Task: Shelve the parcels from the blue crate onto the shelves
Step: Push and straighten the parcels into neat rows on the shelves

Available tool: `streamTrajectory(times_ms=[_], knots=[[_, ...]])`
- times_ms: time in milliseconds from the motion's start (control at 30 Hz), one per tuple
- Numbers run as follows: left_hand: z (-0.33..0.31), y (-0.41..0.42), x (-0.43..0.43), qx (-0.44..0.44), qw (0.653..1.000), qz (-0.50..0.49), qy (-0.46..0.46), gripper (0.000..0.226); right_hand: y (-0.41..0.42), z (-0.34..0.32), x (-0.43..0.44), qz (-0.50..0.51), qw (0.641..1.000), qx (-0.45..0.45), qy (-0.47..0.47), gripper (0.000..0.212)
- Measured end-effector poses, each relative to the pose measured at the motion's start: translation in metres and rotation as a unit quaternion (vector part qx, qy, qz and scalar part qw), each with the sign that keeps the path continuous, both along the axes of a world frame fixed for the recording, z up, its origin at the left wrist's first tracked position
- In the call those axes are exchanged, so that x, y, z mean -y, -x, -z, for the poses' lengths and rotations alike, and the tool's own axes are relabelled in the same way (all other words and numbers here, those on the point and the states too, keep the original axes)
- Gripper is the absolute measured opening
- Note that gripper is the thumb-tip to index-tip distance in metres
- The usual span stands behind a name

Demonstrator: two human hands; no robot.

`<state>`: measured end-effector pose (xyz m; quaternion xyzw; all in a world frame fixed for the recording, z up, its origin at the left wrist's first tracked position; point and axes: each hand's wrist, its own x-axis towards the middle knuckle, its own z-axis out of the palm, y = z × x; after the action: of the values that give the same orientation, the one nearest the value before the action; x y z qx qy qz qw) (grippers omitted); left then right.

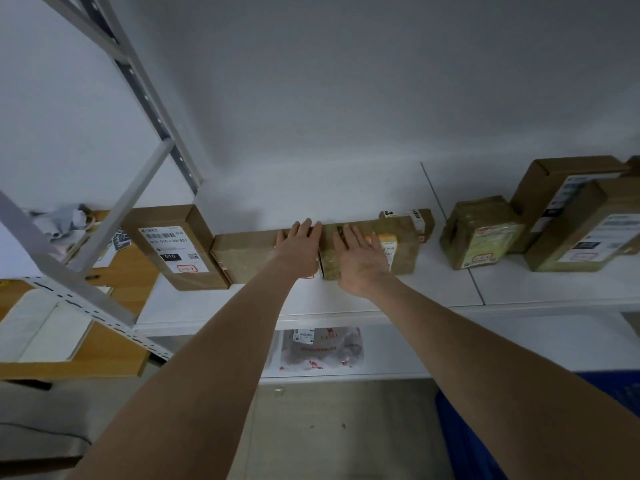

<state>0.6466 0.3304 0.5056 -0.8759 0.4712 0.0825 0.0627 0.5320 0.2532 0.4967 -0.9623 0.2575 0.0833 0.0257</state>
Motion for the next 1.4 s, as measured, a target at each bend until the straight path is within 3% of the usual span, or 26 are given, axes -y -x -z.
streamTrajectory(times_ms=[133, 233, 333, 567, 833, 1000, 1167, 1267, 1400], knots=[[-0.016, 0.003, 0.007, 0.001, 0.998, 0.013, 0.063, 0.073, 0.030, -0.009, 0.032, 0.056, 0.993, 0.100, 0.028, 0.080], [-0.023, 0.011, 0.013, -0.008, 0.997, 0.002, 0.081, 0.071, 0.048, -0.012, 0.064, 0.145, 0.986, 0.080, 0.024, 0.092], [-0.022, 0.018, 0.022, -0.010, 0.996, 0.010, 0.085, 0.070, 0.057, -0.013, 0.069, 0.161, 0.984, 0.073, -0.011, 0.100], [-0.010, 0.043, 0.034, -0.036, 0.995, 0.086, 0.032, 0.039, 0.058, -0.004, 0.052, 0.161, 0.985, 0.048, -0.041, 0.065], [-0.014, 0.035, 0.028, -0.014, 0.999, 0.029, 0.022, 0.038, 0.043, -0.001, 0.035, 0.154, 0.987, 0.044, -0.026, 0.055], [-0.024, 0.036, 0.035, 0.000, 0.999, 0.036, 0.026, 0.047, 0.049, -0.012, 0.045, 0.178, 0.980, 0.084, -0.035, 0.071], [-0.029, 0.049, 0.070, -0.013, 0.996, 0.057, 0.073, 0.056, 0.064, -0.025, 0.086, 0.194, 0.977, 0.087, 0.032, 0.058], [-0.028, 0.062, 0.098, -0.028, 0.995, 0.068, 0.068, 0.061, 0.065, -0.030, 0.112, 0.183, 0.980, 0.044, 0.060, 0.056], [-0.018, 0.078, 0.128, -0.027, 0.996, 0.069, 0.057, 0.065, 0.065, -0.025, 0.127, 0.139, 0.986, -0.044, 0.082, 0.069]])
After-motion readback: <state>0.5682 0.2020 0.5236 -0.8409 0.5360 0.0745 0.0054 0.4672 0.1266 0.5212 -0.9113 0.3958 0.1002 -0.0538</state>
